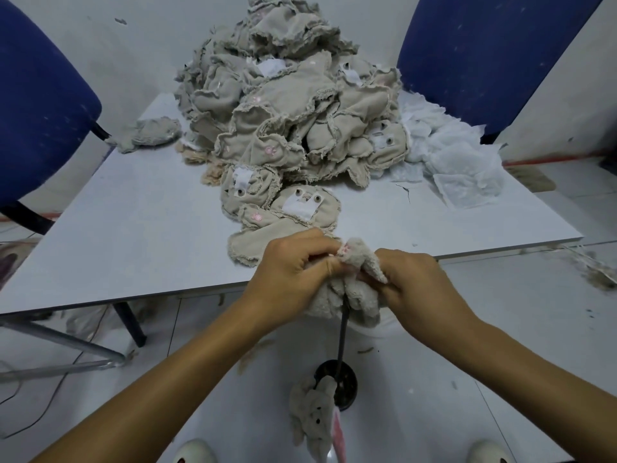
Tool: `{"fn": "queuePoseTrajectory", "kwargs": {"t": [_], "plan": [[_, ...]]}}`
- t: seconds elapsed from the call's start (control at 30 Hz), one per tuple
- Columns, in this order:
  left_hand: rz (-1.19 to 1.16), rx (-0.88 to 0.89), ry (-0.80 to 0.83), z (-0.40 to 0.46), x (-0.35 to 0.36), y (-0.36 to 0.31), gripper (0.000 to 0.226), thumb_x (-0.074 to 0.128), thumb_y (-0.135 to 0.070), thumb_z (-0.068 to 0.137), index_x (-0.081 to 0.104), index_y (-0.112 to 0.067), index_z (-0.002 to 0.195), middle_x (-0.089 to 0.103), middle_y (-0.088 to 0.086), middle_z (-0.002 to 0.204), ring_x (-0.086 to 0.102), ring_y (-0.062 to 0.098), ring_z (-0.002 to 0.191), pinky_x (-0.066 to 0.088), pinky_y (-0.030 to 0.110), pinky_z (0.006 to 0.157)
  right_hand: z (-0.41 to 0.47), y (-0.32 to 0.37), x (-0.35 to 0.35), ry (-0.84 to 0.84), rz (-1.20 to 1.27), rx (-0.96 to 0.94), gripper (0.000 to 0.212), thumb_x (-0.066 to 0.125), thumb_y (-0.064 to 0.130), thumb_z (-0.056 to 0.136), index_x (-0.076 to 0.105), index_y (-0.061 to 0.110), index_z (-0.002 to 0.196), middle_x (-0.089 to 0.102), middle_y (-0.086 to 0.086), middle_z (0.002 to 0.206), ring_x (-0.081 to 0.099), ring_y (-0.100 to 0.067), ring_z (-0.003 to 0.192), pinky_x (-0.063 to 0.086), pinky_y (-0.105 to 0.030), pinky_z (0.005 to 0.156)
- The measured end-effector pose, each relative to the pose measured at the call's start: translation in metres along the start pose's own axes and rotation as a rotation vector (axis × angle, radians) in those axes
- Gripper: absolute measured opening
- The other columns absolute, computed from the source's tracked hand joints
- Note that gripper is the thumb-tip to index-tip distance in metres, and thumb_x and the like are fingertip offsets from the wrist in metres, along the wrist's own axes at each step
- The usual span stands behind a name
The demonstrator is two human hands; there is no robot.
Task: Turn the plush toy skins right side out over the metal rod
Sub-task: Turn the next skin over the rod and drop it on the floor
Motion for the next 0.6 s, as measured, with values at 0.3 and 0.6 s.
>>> {"fn": "queuePoseTrajectory", "kwargs": {"t": [0.3,0.6], "plan": [[0.112,0.0,0.118,0.0,0.008,0.011,0.039,0.076,-0.016,0.084,0.053,-0.032,0.056,0.046,-0.004,0.064,0.045,0.01,0.06,0.038,0.028,0.059,0.0,-0.007,0.017,0.16,-0.137,0.054,0.026,0.057,0.004,0.086,0.042,0.022,0.076,0.048,0.003,0.077,0.046,-0.023,0.076,0.039,-0.039,0.064],[-0.254,0.01,-0.068,0.002,-0.01,0.004,0.015,0.071,-0.031,0.083,0.073,-0.018,0.091,0.069,0.004,0.084,0.064,0.027,0.079,0.053,0.039,0.069,0.0,-0.002,-0.015,-0.221,0.566,0.008,0.015,0.069,0.022,0.086,0.071,0.036,0.091,0.072,0.012,0.087,0.066,-0.007,0.082,0.049,-0.019,0.07]]}}
Point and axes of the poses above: each hand's wrist, its own z-axis towards the middle knuckle, its own x-axis out of the palm, y = z × x, the point moved 1 cm from there along z, towards the middle knuckle
